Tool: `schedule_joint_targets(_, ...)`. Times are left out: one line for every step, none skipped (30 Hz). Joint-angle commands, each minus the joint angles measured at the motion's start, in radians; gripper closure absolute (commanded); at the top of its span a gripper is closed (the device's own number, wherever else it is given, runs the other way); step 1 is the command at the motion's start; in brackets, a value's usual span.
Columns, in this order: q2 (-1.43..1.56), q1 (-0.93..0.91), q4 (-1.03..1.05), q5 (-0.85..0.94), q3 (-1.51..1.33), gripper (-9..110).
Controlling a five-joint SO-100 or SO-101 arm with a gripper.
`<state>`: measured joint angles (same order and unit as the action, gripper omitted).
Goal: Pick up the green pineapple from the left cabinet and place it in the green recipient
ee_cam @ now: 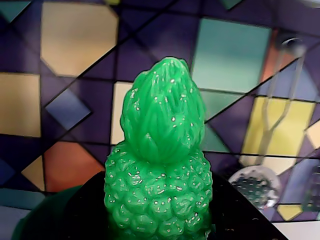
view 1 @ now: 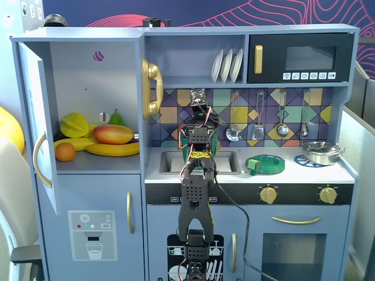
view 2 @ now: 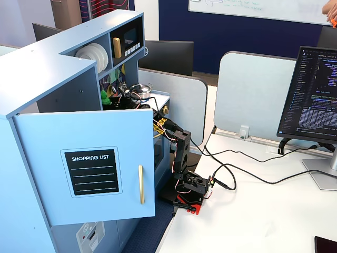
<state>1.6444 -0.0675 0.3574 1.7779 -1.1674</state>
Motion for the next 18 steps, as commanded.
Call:
schedule_joint_targets(-0.006,0.029,-0.054,-0.006,0.091,73)
schedule_joint_targets(-0.011,0.034,-0.058,-0.018,0.095,69)
schedule_joint_targets(-0.015,0.037,-0.058,-0.025,0.103,67)
schedule_joint_targets(-0.018,0.041,-0.054,-0.023,0.109,66)
schedule_joint_targets(-0.021,0.046,-0.054,-0.020,0.112,63)
schedule_joint_targets(-0.021,0.051,-0.054,-0.020,0.112,63)
schedule_joint_targets(-0.021,0.054,-0.052,-0.021,0.114,62)
schedule_joint_targets(-0.021,0.058,-0.049,-0.025,0.117,62)
schedule_joint_targets(-0.021,0.060,-0.048,-0.026,0.118,61)
schedule_joint_targets(-0.018,0.061,-0.048,-0.028,0.120,61)
schedule_joint_targets(-0.017,0.066,-0.043,-0.032,0.123,62)
schedule_joint_targets(-0.011,0.069,-0.037,-0.043,0.127,62)
schedule_joint_targets(0.003,0.071,-0.026,-0.057,0.127,62)
schedule_joint_targets(0.025,0.072,-0.006,-0.072,0.123,63)
schedule_joint_targets(0.061,0.075,0.014,-0.087,0.103,63)
schedule_joint_targets(0.107,0.077,0.032,-0.101,0.066,63)
schedule_joint_targets(0.164,0.080,0.049,-0.110,0.014,63)
schedule_joint_targets(0.232,0.084,0.060,-0.120,-0.054,63)
